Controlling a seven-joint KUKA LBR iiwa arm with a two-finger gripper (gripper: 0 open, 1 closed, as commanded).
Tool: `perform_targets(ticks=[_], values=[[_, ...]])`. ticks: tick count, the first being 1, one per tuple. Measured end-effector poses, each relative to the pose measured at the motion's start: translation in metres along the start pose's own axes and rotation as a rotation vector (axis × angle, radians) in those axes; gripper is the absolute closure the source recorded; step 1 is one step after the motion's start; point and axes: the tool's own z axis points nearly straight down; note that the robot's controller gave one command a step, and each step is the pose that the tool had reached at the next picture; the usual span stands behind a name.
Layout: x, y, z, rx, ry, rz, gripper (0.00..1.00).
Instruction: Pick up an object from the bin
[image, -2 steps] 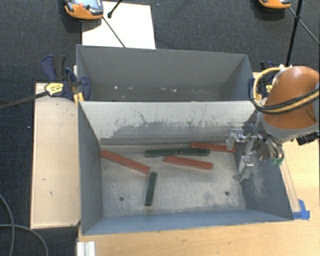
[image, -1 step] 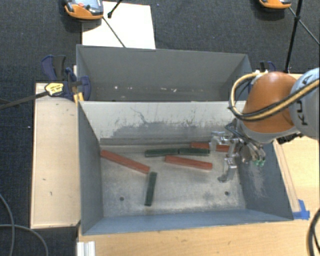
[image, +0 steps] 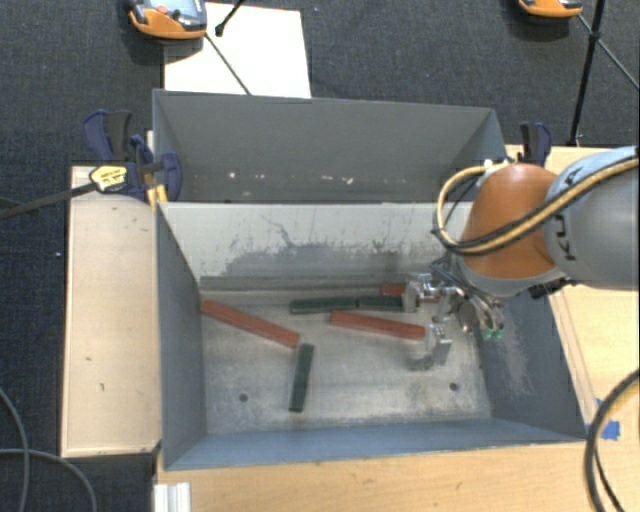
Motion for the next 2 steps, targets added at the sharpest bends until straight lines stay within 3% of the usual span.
perform_targets(ticks=[1,2], values=[[0.002,0.01,0.017,0.004,-0.001,-0.021,0.0],[0.005,0.024,0.008,0.001,0.001,0.276,1.0]])
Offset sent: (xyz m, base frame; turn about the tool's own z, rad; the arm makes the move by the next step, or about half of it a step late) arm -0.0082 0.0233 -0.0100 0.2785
